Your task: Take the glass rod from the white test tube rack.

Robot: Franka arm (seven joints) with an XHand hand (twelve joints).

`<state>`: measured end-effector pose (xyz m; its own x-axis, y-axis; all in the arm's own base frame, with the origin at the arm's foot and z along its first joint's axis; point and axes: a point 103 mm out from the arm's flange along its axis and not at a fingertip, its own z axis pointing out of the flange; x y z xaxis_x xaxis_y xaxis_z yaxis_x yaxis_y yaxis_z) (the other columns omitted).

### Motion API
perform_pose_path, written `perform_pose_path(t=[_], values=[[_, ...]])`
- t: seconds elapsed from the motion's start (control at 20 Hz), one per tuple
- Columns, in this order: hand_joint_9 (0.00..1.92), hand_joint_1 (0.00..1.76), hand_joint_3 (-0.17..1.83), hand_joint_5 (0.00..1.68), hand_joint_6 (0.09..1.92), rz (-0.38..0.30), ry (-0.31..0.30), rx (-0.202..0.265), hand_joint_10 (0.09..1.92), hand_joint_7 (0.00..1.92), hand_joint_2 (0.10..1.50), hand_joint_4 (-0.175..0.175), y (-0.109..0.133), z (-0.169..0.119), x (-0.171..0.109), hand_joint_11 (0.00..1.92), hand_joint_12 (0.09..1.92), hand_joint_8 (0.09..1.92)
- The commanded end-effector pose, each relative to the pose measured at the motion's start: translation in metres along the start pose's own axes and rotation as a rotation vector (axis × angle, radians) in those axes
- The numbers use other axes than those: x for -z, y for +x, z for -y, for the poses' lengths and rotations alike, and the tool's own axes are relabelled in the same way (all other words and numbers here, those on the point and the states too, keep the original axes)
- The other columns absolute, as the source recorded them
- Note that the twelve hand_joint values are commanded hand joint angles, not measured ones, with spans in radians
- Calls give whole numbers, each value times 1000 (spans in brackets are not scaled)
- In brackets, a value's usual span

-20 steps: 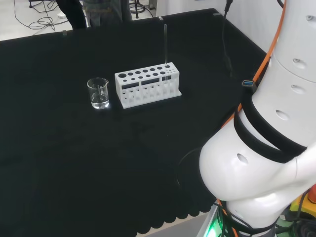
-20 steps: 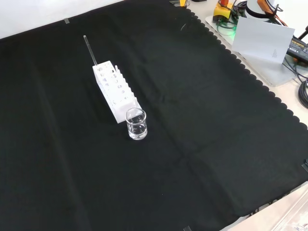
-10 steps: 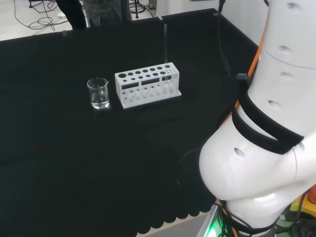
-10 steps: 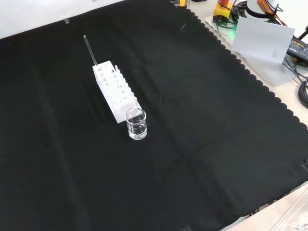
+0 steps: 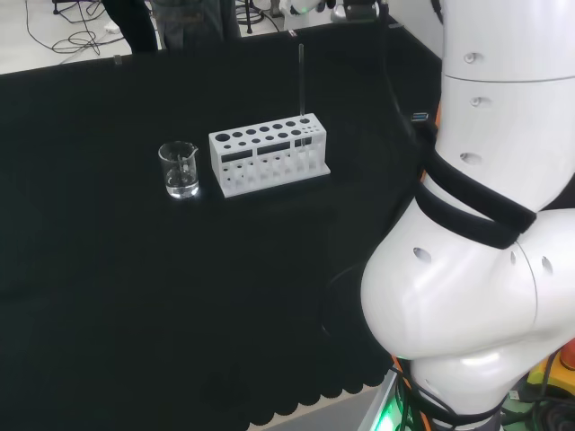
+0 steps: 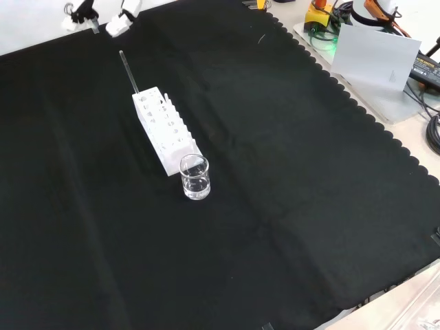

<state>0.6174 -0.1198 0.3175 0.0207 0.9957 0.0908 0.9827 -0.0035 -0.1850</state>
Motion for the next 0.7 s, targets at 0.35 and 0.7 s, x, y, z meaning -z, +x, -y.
perform_pose_path(t=[0.35,0.7], values=[[1010,530,505,445,114,-19,58,-7,856,587,943,-154,-6,-4,-27,879,1231,852],[1051,524,498,470,151,-17,76,-26,891,630,953,-159,-3,13,-28,958,1217,853]])
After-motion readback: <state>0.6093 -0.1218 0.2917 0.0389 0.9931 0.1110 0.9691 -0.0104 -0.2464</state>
